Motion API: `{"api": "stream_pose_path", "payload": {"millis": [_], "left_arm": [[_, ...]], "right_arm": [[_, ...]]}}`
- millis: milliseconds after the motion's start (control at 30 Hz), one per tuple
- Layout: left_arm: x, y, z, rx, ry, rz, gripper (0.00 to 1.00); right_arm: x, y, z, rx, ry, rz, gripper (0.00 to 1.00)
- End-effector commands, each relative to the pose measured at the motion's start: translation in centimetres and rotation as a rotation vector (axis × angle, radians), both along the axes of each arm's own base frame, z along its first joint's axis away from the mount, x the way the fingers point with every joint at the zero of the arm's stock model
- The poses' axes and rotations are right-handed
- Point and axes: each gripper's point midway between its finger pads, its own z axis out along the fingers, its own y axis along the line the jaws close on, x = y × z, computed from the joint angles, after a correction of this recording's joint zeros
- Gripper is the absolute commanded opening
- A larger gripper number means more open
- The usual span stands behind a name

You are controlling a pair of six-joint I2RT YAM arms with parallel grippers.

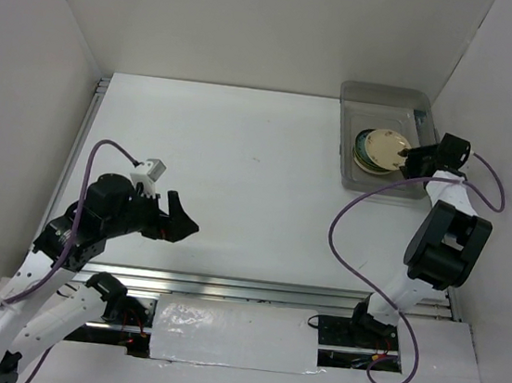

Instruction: Place the plates into the plastic bin on the countertop

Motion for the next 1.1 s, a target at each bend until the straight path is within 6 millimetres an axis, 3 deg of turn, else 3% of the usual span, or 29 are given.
{"api": "stream_pose_path", "payload": {"millis": [0,100,233,267,300,333,367,400,433,467,533,600,633,700,733,833,933,1067], "left_arm": [[0.5,0.0,0.8,0.004,-0.042,-0.002,0.99],[1.4,0.7,0.5,0.032,-0.023,0.062,0.99],[2.6,2.2,1.2,0.085,-0.032,0.161,0.99],[3.1,2.6,2.5,0.088,-0.063,0.186,0.99],[3.4,2.8,2.8,0.101,-0.065,0.200,0.99],[4.5,4.1,3.2,0.148,-0.095,0.276,0.99],[5.1,4.8,4.0,0.173,-0.108,0.315,0.99],[5.7,5.6,4.2,0.202,-0.118,0.357,0.99],[6.4,7.3,5.0,0.250,-0.146,0.447,0.99],[7.2,7.9,5.0,0.284,-0.140,0.489,0.99],[8.2,9.6,6.0,0.335,-0.161,0.572,0.99],[9.0,10.8,5.8,0.374,-0.133,0.609,0.99],[9.4,11.2,6.6,0.369,-0.144,0.623,0.99],[10.0,12.3,6.9,0.385,-0.139,0.648,0.99],[10.1,12.6,7.8,0.380,-0.155,0.659,0.99],[9.7,14.8,9.4,0.415,-0.166,0.747,0.99],[8.1,16.5,10.6,0.416,-0.182,0.819,0.99],[5.5,16.2,10.9,0.339,-0.204,0.804,0.99]], "right_arm": [[0.1,1.1,2.3,-0.015,-0.065,0.030,0.60],[-0.9,2.1,4.3,-0.043,-0.073,0.036,1.00],[-3.3,4.5,7.5,-0.154,-0.120,0.094,1.00],[-4.0,6.0,9.1,-0.189,-0.146,0.125,1.00],[-4.9,6.4,9.4,-0.224,-0.128,0.131,1.00],[-5.5,7.1,9.9,-0.294,-0.126,0.181,1.00],[-6.5,9.2,11.7,-0.344,-0.157,0.237,1.00],[-7.6,10.1,11.8,-0.421,-0.135,0.295,1.00],[-8.9,10.7,13.6,-0.485,-0.166,0.302,1.00],[-10.3,12.9,13.3,-0.538,-0.136,0.387,1.00],[-13.0,14.1,15.3,-0.622,-0.169,0.401,1.00],[-15.7,15.8,15.6,-0.677,-0.165,0.468,1.00],[-17.6,16.0,17.2,-0.691,-0.216,0.467,1.00],[-20.5,17.0,17.5,-0.702,-0.230,0.516,1.00],[-22.6,17.0,19.0,-0.703,-0.300,0.515,1.00],[-26.8,16.9,20.0,-0.690,-0.369,0.553,1.00],[-30.1,16.6,20.3,-0.661,-0.416,0.585,1.00],[-33.8,16.3,20.4,-0.633,-0.466,0.633,1.00]]}}
